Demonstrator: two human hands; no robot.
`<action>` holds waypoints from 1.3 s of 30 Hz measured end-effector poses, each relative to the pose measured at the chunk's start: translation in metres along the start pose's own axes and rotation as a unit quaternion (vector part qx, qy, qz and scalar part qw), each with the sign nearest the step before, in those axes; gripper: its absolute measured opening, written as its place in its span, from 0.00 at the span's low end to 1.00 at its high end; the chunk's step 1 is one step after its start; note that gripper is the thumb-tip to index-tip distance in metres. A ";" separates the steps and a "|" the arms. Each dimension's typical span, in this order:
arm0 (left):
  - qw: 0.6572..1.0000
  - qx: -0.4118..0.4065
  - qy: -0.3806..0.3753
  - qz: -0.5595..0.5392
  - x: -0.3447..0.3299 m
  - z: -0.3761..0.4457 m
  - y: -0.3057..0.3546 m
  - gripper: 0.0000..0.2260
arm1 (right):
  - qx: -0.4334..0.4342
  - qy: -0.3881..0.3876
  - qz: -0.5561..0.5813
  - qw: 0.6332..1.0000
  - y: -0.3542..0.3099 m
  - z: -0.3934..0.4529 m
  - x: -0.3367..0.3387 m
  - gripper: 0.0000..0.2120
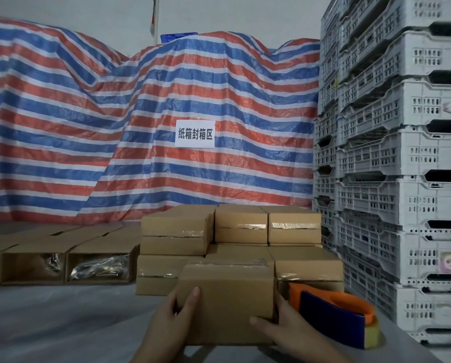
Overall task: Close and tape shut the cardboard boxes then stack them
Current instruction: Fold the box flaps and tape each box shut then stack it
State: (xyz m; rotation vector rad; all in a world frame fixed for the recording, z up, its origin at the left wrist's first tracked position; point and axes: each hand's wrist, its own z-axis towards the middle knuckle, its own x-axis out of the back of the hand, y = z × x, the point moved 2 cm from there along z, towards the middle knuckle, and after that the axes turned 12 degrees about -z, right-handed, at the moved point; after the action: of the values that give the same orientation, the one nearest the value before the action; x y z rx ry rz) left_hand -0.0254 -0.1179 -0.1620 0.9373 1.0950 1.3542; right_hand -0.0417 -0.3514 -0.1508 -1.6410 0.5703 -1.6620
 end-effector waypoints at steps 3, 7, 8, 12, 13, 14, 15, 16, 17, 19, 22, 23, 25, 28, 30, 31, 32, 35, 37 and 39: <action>0.999 -0.006 0.039 -0.026 -0.006 0.001 0.007 0.16 | 0.005 0.045 0.040 0.998 0.004 0.002 0.001 0.40; 0.997 -0.033 0.055 -0.040 -0.018 0.010 0.028 0.23 | 0.015 0.118 0.114 0.986 0.004 0.005 0.010 0.38; 0.997 -0.045 0.050 -0.036 -0.023 0.013 0.035 0.25 | 0.026 0.140 0.123 0.982 0.003 0.006 0.016 0.37; 0.992 -0.098 0.011 -0.080 -0.041 0.030 0.064 0.34 | 0.055 0.213 0.136 0.966 -0.007 0.016 0.043 0.37; 0.990 -0.111 -0.008 -0.090 -0.043 0.035 0.068 0.37 | 0.056 0.228 0.142 0.962 -0.010 0.019 0.049 0.38; 0.988 -0.122 -0.028 -0.095 -0.046 0.039 0.073 0.38 | 0.055 0.242 0.148 0.957 -0.012 0.022 0.054 0.39; 0.986 -0.131 -0.049 -0.093 -0.049 0.043 0.076 0.41 | 0.056 0.255 0.156 0.952 -0.014 0.026 0.060 0.42; 0.984 -0.136 -0.070 -0.090 -0.051 0.047 0.078 0.42 | 0.057 0.269 0.166 0.947 -0.017 0.029 0.065 0.46; 0.982 -0.142 -0.092 -0.087 -0.053 0.050 0.080 0.42 | 0.056 0.280 0.175 0.942 -0.019 0.033 0.069 0.49; 0.976 -0.155 -0.137 -0.068 -0.055 0.058 0.079 0.41 | 0.053 0.292 0.192 0.936 -0.024 0.039 0.077 0.53; 0.966 -0.174 -0.193 0.015 -0.054 0.069 0.073 0.49 | 0.034 0.291 0.183 0.938 -0.025 0.051 0.080 0.53; 0.963 -0.176 -0.198 0.052 -0.053 0.074 0.070 0.53 | 0.028 0.286 0.179 0.941 -0.024 0.055 0.079 0.51; 0.956 -0.188 -0.187 0.123 -0.051 0.084 0.067 0.56 | 0.016 0.278 0.175 0.944 -0.024 0.063 0.078 0.49; 0.936 -0.222 -0.150 0.226 -0.047 0.098 0.067 0.52 | -0.022 0.252 0.178 0.951 -0.028 0.075 0.083 0.44; 0.924 -0.234 -0.120 0.277 -0.045 0.107 0.068 0.45 | -0.044 0.214 0.178 0.960 -0.032 0.083 0.087 0.39; 0.919 -0.237 -0.105 0.296 -0.045 0.112 0.068 0.41 | -0.050 0.193 0.175 0.964 -0.033 0.086 0.088 0.38; 0.911 -0.241 -0.088 0.324 -0.046 0.115 0.068 0.36 | -0.052 0.178 0.165 0.969 -0.033 0.089 0.087 0.37; 0.846 -0.293 -0.020 0.444 -0.050 0.123 0.071 0.27 | -0.069 0.194 0.115 0.972 -0.025 0.098 0.081 0.35; 0.801 -0.337 0.029 0.495 -0.052 0.129 0.075 0.26 | -0.073 0.226 0.018 0.971 -0.017 0.101 0.077 0.33; 0.774 -0.346 0.050 0.528 -0.055 0.134 0.077 0.25 | -0.075 0.244 -0.054 0.965 -0.011 0.103 0.077 0.31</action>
State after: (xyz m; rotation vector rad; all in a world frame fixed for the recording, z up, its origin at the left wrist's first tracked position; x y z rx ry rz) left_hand 0.0877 -0.1571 -0.0501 0.9080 -0.0582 2.5015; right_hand 0.0628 -0.3840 -0.0825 -1.3786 0.8771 -2.1690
